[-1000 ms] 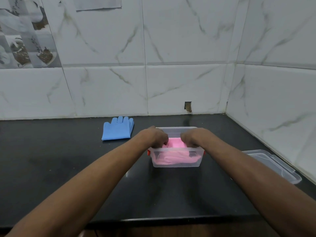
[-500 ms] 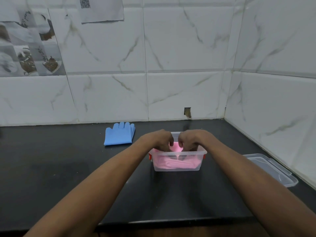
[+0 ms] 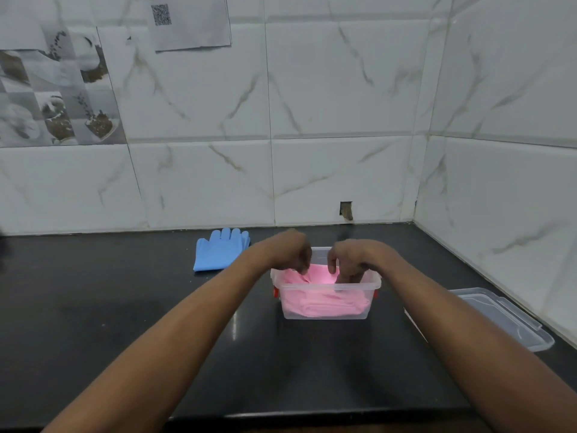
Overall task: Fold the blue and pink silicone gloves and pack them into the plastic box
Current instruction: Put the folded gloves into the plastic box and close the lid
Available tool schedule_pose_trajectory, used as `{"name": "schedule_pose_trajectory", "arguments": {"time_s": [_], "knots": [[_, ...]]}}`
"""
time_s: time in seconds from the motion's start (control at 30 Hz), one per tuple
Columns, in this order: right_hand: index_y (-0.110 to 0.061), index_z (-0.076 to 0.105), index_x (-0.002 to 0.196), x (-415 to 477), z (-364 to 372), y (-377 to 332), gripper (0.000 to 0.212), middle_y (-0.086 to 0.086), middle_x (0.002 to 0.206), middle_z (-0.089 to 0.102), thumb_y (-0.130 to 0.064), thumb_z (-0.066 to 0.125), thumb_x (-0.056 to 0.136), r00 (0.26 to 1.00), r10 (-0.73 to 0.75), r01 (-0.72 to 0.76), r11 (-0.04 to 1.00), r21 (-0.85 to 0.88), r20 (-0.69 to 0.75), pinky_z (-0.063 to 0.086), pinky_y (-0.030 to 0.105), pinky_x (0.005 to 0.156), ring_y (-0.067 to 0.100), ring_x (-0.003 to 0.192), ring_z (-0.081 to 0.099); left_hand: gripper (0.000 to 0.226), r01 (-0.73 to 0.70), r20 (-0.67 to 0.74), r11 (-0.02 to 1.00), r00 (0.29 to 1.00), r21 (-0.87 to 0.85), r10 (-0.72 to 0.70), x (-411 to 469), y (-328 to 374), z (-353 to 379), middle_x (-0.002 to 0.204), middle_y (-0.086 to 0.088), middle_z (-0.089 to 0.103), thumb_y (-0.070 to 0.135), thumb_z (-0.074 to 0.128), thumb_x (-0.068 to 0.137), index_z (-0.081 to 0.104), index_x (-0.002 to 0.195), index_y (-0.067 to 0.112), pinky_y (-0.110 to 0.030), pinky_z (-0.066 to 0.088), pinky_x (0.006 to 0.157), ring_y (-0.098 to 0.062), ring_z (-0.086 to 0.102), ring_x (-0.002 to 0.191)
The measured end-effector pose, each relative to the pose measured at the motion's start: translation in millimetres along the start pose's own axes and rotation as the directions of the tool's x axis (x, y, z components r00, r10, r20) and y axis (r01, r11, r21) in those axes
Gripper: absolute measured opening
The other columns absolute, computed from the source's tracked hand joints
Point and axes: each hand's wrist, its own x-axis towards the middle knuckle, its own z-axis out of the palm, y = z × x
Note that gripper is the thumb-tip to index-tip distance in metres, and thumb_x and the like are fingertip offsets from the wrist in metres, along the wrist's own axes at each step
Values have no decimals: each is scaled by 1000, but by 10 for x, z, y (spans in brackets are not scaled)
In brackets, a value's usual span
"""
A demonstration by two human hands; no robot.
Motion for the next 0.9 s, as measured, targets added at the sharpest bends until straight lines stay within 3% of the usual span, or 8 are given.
{"name": "schedule_pose_trajectory", "arguments": {"time_s": [0.13, 0.2, 0.3, 0.37, 0.43, 0.53, 0.73, 0.9], "knots": [[-16, 64, 116, -27, 66, 12, 35, 6, 114, 64, -13, 74, 83, 999, -45, 44, 999, -27, -29, 57, 21, 67, 15, 80, 66, 14, 1, 61, 999, 998, 52, -4, -134, -110, -66, 92, 1, 77, 8, 73, 81, 79, 92, 14, -24, 50, 79, -11, 66, 82], [-15, 61, 122, -21, 155, -11, 35, 7, 123, 60, -9, 64, 88, 998, -62, 62, 990, -127, 4, 52, 23, 77, 16, 90, 60, 13, -29, 109, 987, 994, 156, 12, -126, -71, -11, 92, 2, 77, 12, 73, 82, 79, 92, 16, -28, 52, 80, -12, 66, 85], [-13, 54, 126, -15, 225, -76, 35, 4, 113, 58, -11, 59, 91, 999, -47, 49, 984, -170, 15, 41, 23, 70, 11, 75, 49, 12, -46, 134, 948, 991, 316, 4, -33, 70, 148, 89, -2, 73, 16, 69, 85, 77, 94, 14, -31, 52, 72, -17, 65, 79], [-15, 49, 133, 7, 228, -101, 41, 4, 112, 55, -15, 58, 93, 999, -21, 26, 985, -173, 34, 41, 26, 74, 11, 76, 49, 14, -51, 152, 930, 988, 363, -5, 44, 152, 228, 86, -5, 65, 15, 63, 88, 72, 96, 8, -33, 52, 70, -20, 62, 76], [-16, 45, 137, 6, 218, -104, 45, 6, 120, 56, -14, 57, 94, 999, -6, 14, 980, -196, 44, 42, 29, 82, 16, 88, 50, 17, -53, 156, 932, 988, 359, -4, 102, 195, 270, 85, -4, 56, 12, 58, 91, 70, 101, 5, -38, 55, 75, -23, 59, 78], [-16, 46, 136, -13, 229, -110, 45, 7, 130, 56, -15, 59, 93, 999, 1, 8, 980, -200, 45, 42, 29, 85, 18, 94, 49, 22, -39, 156, 943, 988, 331, -14, 121, 222, 301, 98, -9, 67, 15, 56, 94, 70, 108, 4, -34, 52, 79, -22, 59, 82], [-14, 49, 132, -53, 234, -111, 37, 5, 116, 56, -15, 55, 96, 999, -42, 46, 982, -183, 26, 39, 23, 69, 12, 78, 48, 16, -9, 91, 975, 996, 221, -11, 16, 93, 262, 99, -11, 72, 13, 66, 89, 74, 102, 6, -34, 56, 83, -22, 66, 82], [-18, 51, 124, -16, 281, -239, 32, 2, 110, 54, -16, 60, 93, 998, -45, 51, 985, -162, 39, 42, 25, 80, 10, 73, 45, 11, 14, 85, 977, 996, 212, -33, -98, 1, 274, 94, -9, 72, 14, 66, 90, 74, 94, 8, -28, 51, 76, -17, 59, 74]]}}
